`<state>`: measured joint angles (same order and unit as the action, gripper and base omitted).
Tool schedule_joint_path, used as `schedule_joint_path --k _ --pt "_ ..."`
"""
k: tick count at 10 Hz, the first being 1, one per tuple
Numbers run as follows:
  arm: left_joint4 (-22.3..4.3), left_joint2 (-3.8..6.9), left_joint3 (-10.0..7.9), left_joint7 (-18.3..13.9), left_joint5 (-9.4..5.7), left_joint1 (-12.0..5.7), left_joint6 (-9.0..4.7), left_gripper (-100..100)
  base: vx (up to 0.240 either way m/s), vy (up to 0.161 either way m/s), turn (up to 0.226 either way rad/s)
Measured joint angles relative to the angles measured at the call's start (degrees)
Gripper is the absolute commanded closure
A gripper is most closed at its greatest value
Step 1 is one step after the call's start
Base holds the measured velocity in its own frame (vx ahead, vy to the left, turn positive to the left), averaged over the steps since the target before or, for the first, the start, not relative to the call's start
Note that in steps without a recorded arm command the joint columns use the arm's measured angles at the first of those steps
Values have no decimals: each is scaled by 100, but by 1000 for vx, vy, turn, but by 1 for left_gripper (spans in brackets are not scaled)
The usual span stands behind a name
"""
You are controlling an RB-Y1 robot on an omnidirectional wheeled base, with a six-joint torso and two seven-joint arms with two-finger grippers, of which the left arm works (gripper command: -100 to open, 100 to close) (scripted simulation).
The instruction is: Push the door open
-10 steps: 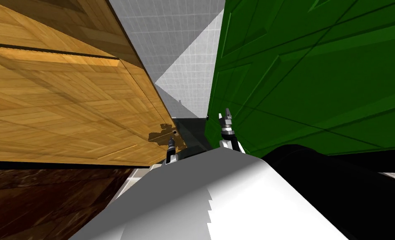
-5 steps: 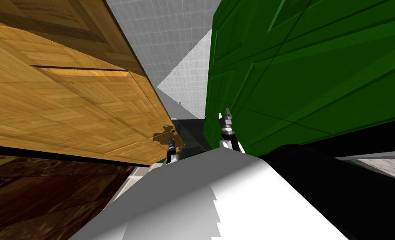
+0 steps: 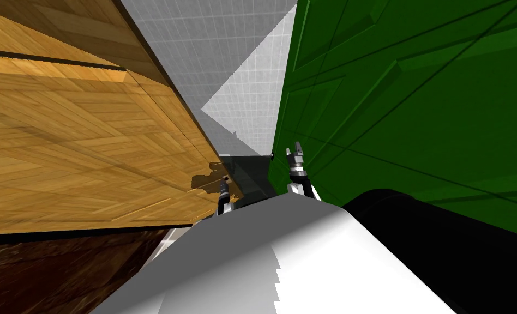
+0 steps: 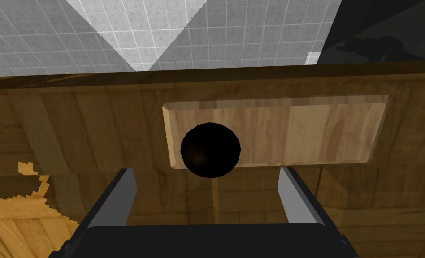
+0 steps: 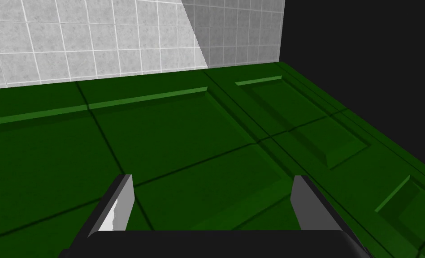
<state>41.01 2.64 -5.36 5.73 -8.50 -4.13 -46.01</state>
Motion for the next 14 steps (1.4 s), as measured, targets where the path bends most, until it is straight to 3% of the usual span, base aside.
schedule_joint_path --k 1,2,8,10,11,13,14 --pt "-2 -28 -4 10 -1 14 -29 -100 99 6 11" --pt "-1 -35 -2 12 0 20 -42 100 -22 -3 -5" --pt "-16 -34 1 14 2 25 -13 100 3 -2 11" --pt "-63 -25 5 37 1 41 18 100 171 -2 84" --pt "36 -28 -2 68 1 86 71 100 198 -1 85" --pt "-160 37 -40 81 -19 -63 -16 100 228 23 132" --pt "-126 61 -80 118 -34 -70 1 100 260 47 245"
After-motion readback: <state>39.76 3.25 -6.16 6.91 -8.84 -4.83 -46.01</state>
